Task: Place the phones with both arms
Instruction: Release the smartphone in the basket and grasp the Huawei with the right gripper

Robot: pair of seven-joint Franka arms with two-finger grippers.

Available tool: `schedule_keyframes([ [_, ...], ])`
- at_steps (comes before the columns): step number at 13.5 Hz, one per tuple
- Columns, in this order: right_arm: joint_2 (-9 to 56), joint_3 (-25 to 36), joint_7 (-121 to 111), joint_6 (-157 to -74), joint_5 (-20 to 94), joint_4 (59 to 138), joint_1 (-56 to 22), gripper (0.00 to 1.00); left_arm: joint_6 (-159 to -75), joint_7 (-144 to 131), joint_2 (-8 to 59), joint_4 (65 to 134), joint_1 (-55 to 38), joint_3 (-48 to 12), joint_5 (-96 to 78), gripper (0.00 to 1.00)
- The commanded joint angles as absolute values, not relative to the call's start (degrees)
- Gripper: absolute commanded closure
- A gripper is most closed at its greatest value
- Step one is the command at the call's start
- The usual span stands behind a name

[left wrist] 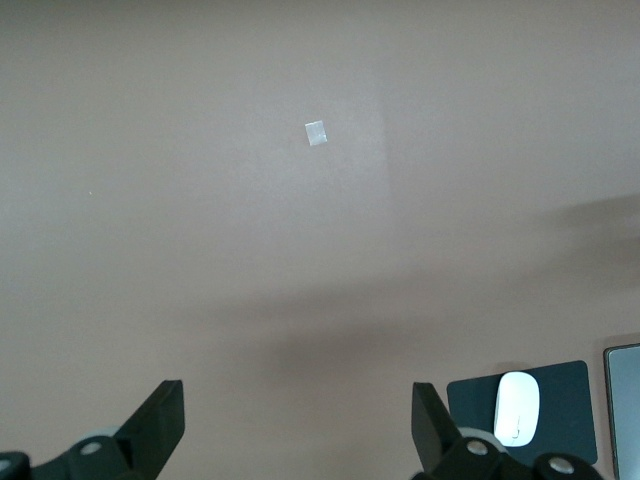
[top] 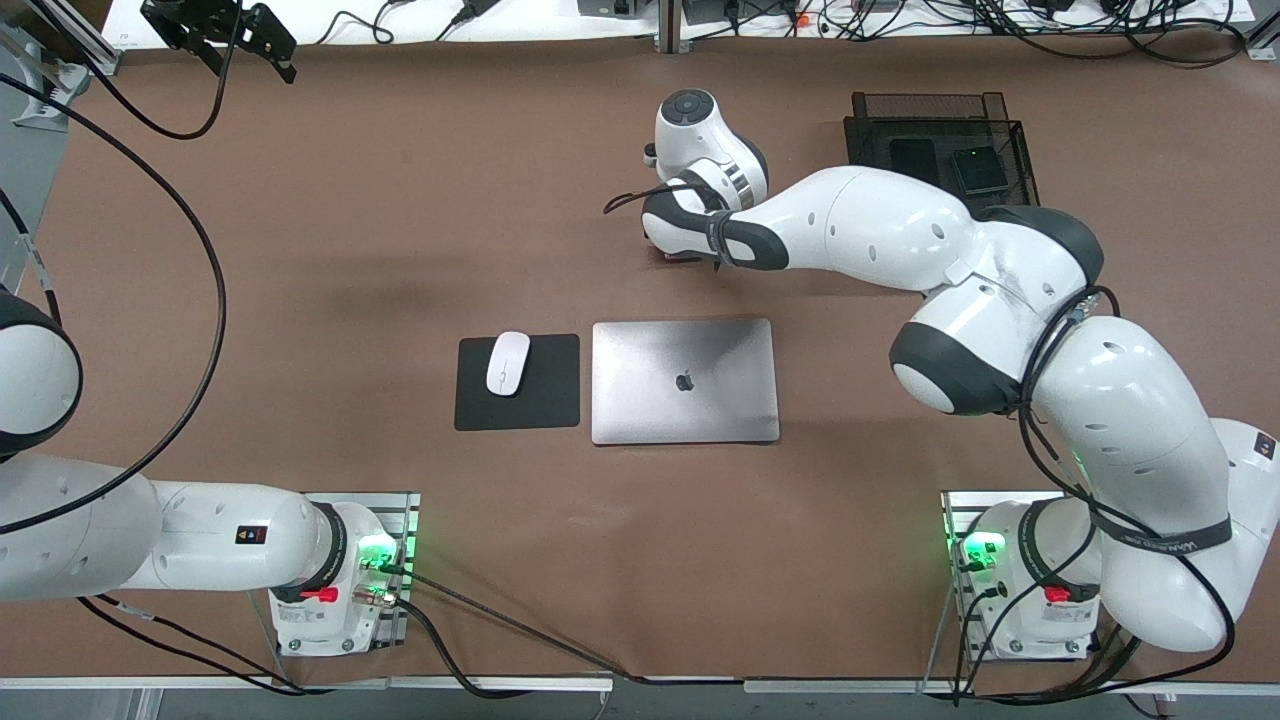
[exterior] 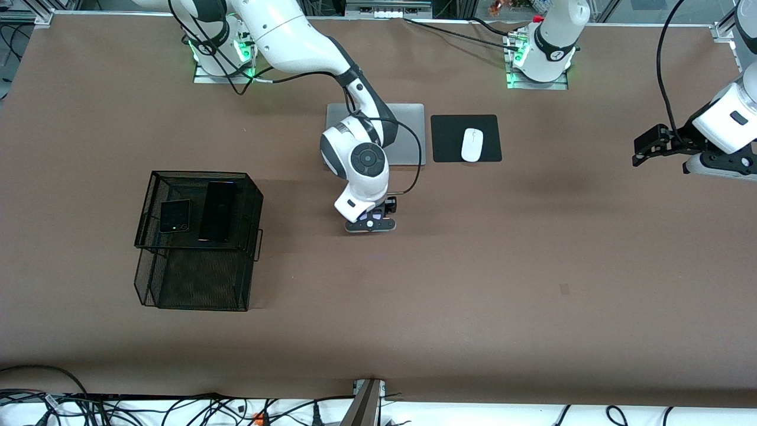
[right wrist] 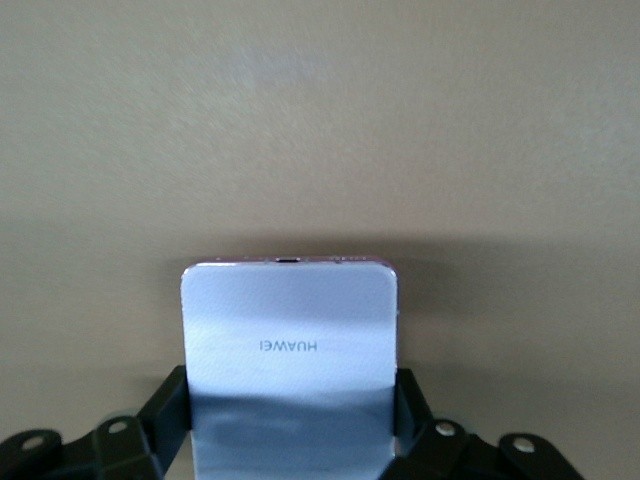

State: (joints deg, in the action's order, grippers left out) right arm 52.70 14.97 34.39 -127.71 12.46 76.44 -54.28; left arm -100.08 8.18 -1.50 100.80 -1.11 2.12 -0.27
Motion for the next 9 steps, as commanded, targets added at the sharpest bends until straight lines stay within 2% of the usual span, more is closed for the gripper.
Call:
schedule_keyframes([
  [1, 47.5, 15.2, 33.3, -121.5, 13.0, 76.0, -53.8, 0.95, -98.5, 8.6, 0.8, 96.7, -1.8, 2.3, 0.9, 0.0],
  [5, 40.9, 17.3, 32.9, -100.5, 12.9, 66.0, -49.1, 0.95, -98.3, 8.6, 1.1, 96.5, -1.7, 2.3, 0.9, 0.0],
  [9, 35.3, 17.2, 22.4, -92.4, 13.0, 65.3, -38.1, 0.95, -97.9, 9.1, 1.1, 96.3, -1.8, 2.2, 1.0, 0.0],
])
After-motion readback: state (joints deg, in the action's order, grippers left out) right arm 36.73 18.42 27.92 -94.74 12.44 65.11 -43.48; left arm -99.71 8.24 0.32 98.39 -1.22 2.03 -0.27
